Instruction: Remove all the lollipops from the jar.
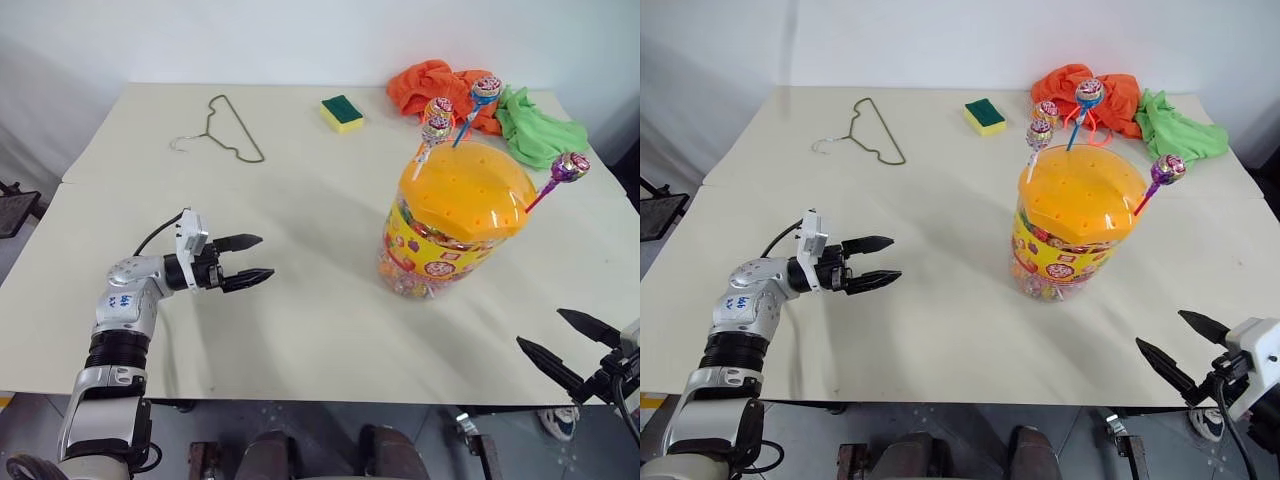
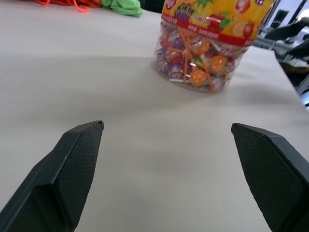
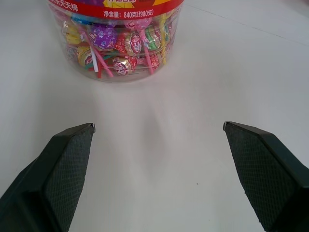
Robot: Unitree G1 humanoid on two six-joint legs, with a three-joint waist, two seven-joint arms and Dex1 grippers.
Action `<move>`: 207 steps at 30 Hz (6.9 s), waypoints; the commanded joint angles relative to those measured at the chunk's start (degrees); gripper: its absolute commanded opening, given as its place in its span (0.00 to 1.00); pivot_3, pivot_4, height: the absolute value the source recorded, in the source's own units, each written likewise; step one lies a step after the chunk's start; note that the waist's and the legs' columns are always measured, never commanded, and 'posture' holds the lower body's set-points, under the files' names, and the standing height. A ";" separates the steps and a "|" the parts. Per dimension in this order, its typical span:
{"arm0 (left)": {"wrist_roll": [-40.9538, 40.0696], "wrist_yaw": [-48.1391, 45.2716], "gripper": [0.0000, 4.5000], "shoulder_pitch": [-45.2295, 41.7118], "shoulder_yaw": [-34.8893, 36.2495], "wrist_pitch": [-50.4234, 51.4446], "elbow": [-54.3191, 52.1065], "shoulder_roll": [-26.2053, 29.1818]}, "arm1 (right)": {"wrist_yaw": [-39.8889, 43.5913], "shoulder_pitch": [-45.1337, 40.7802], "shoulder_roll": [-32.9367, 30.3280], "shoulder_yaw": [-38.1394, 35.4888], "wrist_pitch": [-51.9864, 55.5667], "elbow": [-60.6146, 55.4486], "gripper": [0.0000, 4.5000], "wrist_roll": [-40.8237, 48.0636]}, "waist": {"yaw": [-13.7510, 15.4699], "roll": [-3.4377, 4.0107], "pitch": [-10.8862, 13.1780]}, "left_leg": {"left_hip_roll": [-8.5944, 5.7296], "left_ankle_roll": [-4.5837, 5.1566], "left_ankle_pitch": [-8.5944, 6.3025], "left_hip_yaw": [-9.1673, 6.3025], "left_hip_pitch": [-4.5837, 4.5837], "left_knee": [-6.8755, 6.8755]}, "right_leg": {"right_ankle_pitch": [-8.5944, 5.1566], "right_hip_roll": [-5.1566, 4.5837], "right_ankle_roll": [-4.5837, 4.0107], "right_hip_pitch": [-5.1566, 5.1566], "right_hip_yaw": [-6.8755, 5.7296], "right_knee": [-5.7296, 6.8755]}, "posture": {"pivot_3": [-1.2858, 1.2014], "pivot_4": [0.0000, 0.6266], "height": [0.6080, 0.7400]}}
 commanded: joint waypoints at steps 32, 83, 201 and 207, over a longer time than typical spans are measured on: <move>-6.54 -9.13 1.00 -31.80 -5.96 9.22 -4.43 -9.26 | 3.60 -2.34 -8.97 -19.35 12.01 -10.15 0.99 19.31 | 0.22 -0.40 0.23 | 0.00 0.11 -0.06 -0.42 -0.62 0.79 | 0.01 0.00 0.02 -0.09 -0.28 0.24 | 0.52 0.24 1.00; 2.05 2.32 0.87 -40.99 -9.72 7.20 10.22 -24.91 | -2.56 3.63 -1.84 -28.94 8.99 -17.00 1.00 24.67 | 1.67 -0.55 0.33 | -0.08 0.14 -0.08 -0.60 -0.72 0.89 | 0.02 -0.04 0.04 -0.06 -0.36 0.26 | 0.52 0.24 1.00; 4.79 4.12 0.86 -52.40 -4.41 -4.15 31.68 -26.42 | -5.24 9.39 5.43 -28.47 2.78 -24.12 1.00 29.64 | 1.62 -0.92 0.54 | -0.10 0.24 -0.13 -0.59 -0.78 1.19 | 0.04 -0.09 0.08 -0.07 -0.33 0.44 | 0.52 0.24 1.00; 6.29 4.78 0.45 -53.28 -4.50 -3.47 33.26 -26.66 | -6.10 9.89 4.98 -27.98 1.43 -23.80 1.00 29.40 | 1.58 -0.92 0.54 | -0.10 0.25 -0.14 -0.59 -0.78 1.17 | 0.04 -0.08 0.08 -0.07 -0.33 0.42 | 0.52 0.24 1.00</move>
